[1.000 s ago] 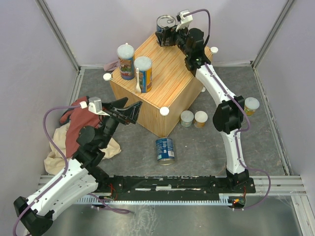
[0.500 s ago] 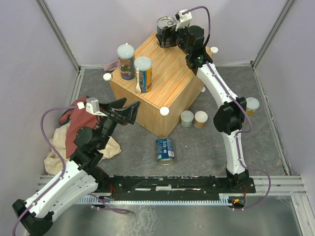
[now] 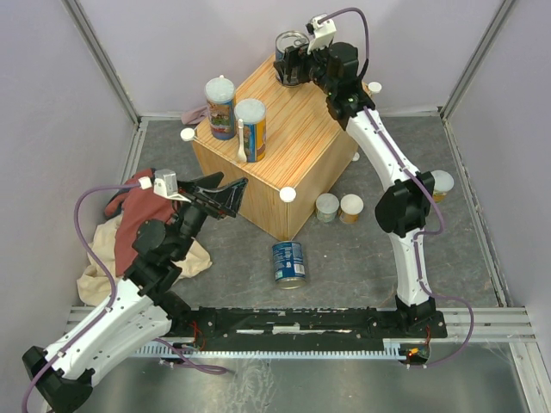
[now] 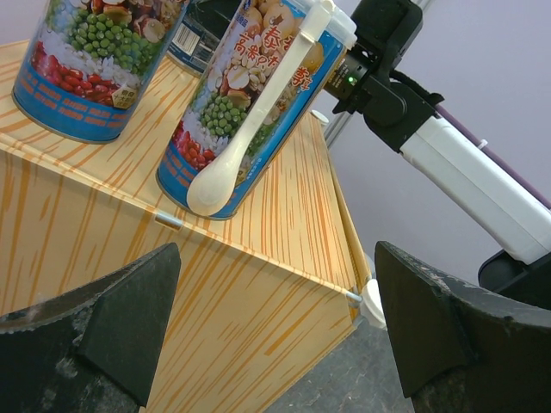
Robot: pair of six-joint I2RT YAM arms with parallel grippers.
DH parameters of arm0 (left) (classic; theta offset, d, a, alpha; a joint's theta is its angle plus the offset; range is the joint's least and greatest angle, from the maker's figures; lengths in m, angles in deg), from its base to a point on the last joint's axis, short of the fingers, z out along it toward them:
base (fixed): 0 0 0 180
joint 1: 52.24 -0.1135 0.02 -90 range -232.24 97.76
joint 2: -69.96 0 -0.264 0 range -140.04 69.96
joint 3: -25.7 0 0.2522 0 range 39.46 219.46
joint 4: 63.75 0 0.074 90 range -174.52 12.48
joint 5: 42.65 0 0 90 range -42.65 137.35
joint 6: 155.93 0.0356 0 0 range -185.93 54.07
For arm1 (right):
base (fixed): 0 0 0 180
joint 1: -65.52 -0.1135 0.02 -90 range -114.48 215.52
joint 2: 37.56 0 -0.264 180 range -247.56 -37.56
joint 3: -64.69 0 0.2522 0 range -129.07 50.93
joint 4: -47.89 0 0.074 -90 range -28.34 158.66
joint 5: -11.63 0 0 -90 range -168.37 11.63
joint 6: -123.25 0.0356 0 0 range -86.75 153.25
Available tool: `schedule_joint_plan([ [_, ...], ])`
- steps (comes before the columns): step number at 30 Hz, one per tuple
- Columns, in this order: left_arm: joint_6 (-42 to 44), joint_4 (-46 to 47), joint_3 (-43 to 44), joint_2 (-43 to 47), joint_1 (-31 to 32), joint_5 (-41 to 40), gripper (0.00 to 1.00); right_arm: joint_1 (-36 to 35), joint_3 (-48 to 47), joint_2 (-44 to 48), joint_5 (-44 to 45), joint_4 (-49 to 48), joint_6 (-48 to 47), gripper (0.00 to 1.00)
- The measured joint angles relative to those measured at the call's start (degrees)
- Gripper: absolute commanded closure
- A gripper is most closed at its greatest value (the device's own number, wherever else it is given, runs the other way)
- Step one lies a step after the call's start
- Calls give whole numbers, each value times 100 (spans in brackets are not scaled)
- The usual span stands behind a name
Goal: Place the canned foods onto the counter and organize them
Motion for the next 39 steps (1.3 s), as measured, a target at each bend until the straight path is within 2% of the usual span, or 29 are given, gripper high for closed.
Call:
schedule_joint_plan([
  [12, 0, -37, 0, -101, 0, -7, 1, 0, -529, -107, 46, 678, 50, 0],
  [23, -2, -44, 0, -170, 0, -4, 1, 0, -566, -131, 63, 715, 72, 0],
  [39, -4, -127, 0, -55, 0, -4, 1, 0, 496, 496, 66, 323, 50, 1],
])
